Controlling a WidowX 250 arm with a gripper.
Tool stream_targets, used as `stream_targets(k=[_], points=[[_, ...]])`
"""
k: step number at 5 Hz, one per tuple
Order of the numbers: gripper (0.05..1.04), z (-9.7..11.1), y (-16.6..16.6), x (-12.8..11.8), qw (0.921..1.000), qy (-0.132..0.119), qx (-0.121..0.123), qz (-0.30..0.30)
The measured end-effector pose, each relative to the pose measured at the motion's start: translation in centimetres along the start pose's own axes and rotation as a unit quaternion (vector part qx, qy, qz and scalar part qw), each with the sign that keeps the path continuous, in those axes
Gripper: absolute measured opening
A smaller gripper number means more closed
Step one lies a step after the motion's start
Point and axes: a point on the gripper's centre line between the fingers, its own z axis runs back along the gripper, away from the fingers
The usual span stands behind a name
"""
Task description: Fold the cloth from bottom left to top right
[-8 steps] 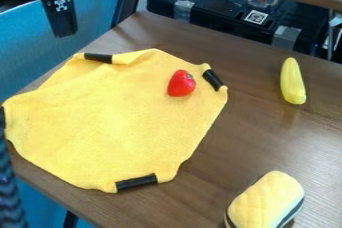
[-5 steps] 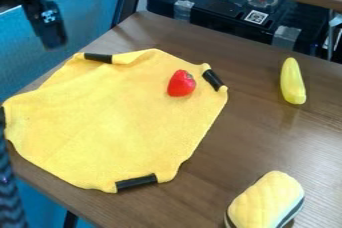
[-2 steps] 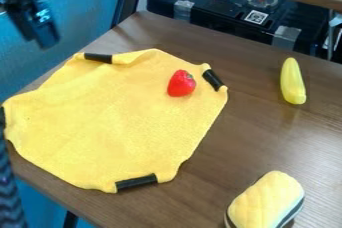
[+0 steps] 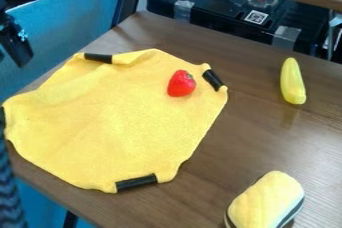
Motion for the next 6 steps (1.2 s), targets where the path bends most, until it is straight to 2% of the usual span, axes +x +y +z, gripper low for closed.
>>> stream_targets(k=[1,2,3,5,6], points=[[1.0,-0.2,0.9,-1.7,0.9979,-0.018,0.019,0.06],[1.0,-1.6,1.5,-2.9,0.9927,-0.023,0.044,0.11],[1.0,-2.6,2.4,-3.3,0.9901,-0.024,0.068,0.121],[1.0,-4.0,4.1,-3.2,0.9827,-0.039,0.081,0.162],[1.0,-4.4,4.4,-3.5,0.9802,-0.038,0.082,0.177]])
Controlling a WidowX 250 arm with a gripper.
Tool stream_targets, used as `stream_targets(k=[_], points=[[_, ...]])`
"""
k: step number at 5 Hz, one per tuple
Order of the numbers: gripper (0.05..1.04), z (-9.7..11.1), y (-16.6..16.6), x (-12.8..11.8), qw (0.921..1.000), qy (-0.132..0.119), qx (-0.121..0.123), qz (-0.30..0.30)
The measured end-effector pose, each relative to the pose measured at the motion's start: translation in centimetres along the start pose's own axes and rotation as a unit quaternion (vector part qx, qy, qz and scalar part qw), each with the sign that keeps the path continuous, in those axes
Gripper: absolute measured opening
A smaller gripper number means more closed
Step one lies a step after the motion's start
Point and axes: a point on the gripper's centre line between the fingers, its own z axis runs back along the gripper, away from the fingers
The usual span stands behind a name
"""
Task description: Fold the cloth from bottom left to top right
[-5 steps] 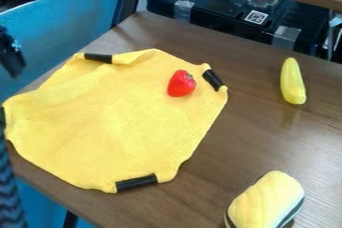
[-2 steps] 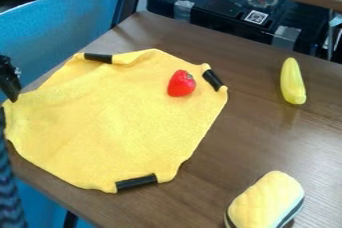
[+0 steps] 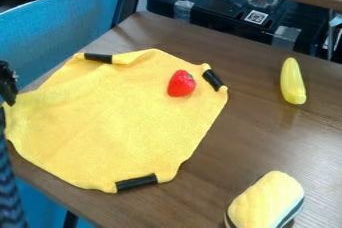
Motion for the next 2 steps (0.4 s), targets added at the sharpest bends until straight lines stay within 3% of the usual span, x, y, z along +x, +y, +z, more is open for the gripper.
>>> stream_targets(k=[2], points=[[0.948,-0.93,0.06,-1.27,0.9999,0.01,0.003,0.006]])
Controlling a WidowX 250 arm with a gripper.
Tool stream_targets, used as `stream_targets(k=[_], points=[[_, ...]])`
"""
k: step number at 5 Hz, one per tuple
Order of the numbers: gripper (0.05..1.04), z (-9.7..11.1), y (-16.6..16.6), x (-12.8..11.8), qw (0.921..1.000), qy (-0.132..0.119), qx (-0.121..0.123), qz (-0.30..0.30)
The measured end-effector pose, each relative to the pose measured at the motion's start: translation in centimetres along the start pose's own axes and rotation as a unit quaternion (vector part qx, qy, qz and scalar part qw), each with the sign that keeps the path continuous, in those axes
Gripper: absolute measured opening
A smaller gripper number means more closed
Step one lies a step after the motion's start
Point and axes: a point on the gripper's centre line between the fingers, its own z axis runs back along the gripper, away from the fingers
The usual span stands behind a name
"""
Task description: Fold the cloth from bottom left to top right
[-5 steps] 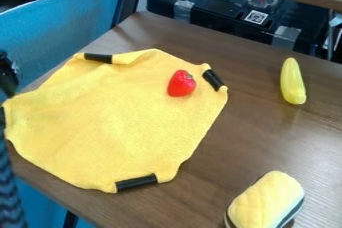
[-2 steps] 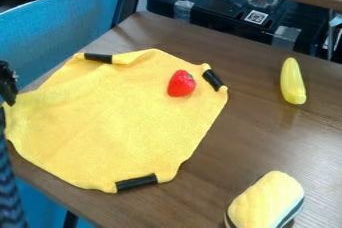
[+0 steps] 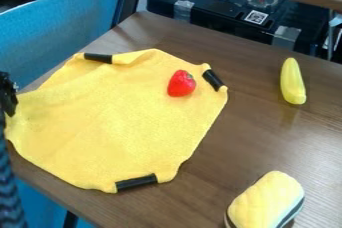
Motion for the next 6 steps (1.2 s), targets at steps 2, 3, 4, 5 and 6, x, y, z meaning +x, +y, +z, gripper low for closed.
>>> stream_targets(k=[2,3,4,5,6], points=[[0.36,-1.2,-0.3,-0.3,1.0,0.0,0.007,-0.002],[0.152,-1.5,-0.1,-0.3,0.9998,-0.009,0.018,-0.004],[0.064,-1.4,-0.1,-0.3,0.9999,0.002,0.013,0.008],[0.053,0.1,-1.5,0.0,0.9987,0.026,-0.017,0.04],[0.053,2.9,-5.1,1.7,0.9965,0.033,-0.049,0.059]])
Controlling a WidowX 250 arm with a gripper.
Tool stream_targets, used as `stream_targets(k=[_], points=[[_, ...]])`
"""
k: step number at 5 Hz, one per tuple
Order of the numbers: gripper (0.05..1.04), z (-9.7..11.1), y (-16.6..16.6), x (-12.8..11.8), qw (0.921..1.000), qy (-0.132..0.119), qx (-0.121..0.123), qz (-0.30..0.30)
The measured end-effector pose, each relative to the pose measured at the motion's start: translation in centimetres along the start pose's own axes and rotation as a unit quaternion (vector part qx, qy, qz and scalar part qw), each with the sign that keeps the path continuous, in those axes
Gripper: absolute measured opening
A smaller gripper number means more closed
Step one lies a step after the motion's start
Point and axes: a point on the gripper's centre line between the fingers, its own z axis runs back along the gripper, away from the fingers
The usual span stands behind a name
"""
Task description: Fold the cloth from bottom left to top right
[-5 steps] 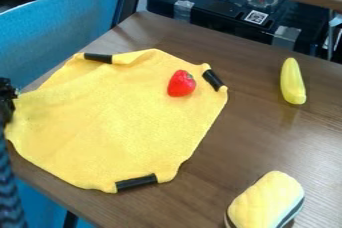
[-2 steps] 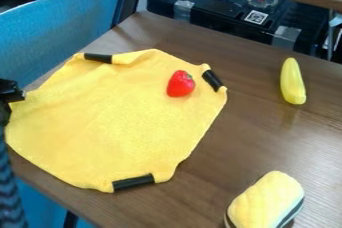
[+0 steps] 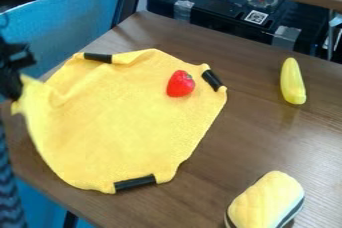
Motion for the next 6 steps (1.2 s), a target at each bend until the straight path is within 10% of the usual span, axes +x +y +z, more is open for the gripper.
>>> stream_targets(k=[6], points=[[0.052,-2.7,-25.3,0.8,0.9991,0.024,-0.005,0.035]])
